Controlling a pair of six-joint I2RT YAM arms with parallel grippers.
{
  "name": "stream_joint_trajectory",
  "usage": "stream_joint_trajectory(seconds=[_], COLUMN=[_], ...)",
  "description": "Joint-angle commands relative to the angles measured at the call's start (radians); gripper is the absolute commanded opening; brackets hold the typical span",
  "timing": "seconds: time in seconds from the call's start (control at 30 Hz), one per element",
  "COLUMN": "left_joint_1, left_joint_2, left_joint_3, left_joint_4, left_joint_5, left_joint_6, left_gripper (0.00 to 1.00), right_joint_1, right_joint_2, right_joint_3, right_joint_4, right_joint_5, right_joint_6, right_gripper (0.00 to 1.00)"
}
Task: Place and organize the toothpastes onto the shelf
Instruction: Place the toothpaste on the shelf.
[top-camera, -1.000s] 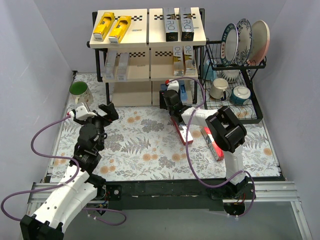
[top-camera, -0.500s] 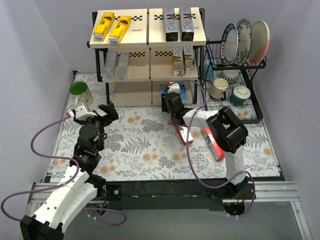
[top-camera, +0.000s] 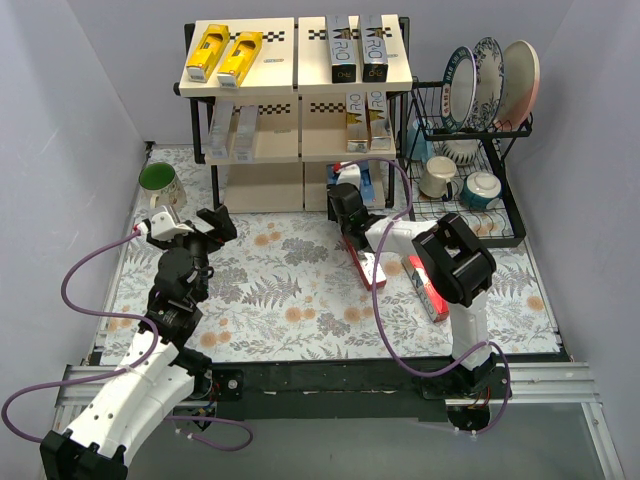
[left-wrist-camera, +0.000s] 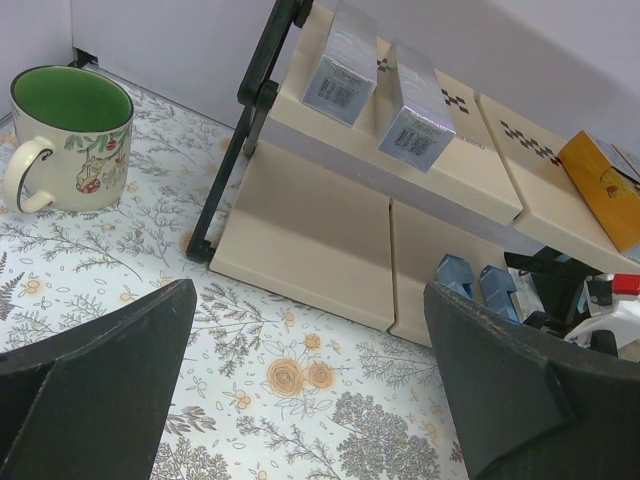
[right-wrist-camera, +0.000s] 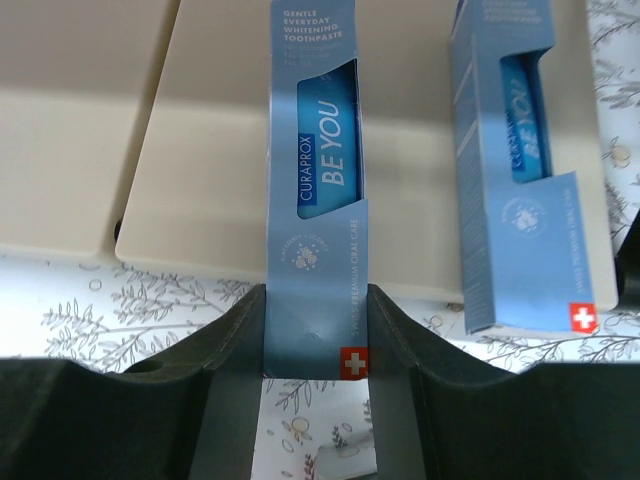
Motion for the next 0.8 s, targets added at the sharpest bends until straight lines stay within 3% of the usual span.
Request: stream_joint_trajectory(seconds=[0.0, 0.33, 0.77], left_joint_1=[0.003, 0.002, 0.002], left_joint_2=[-0.005, -0.002, 0.003], left_joint_3=[-0.004, -0.006, -0.004], left_joint_4=[0.0, 0.002, 0.0], left_joint_5=[-0.001, 0.002, 0.011], left_joint_6=[0.008, 0.01, 0.008], left_gripper=[0.98, 0.98, 0.98], right_joint_1=[-0.014, -0.023, -0.015], right_joint_2=[0.012, 0.053, -0.044], right_joint_3=[0.074, 0.125, 0.042], right_joint_4=[0.09, 0.084, 0.067], right_joint_5=[0.065, 0.064, 0.01], right_joint_6=[-0.017, -0.026, 0.003], right_gripper=[0.41, 0.45, 0.7])
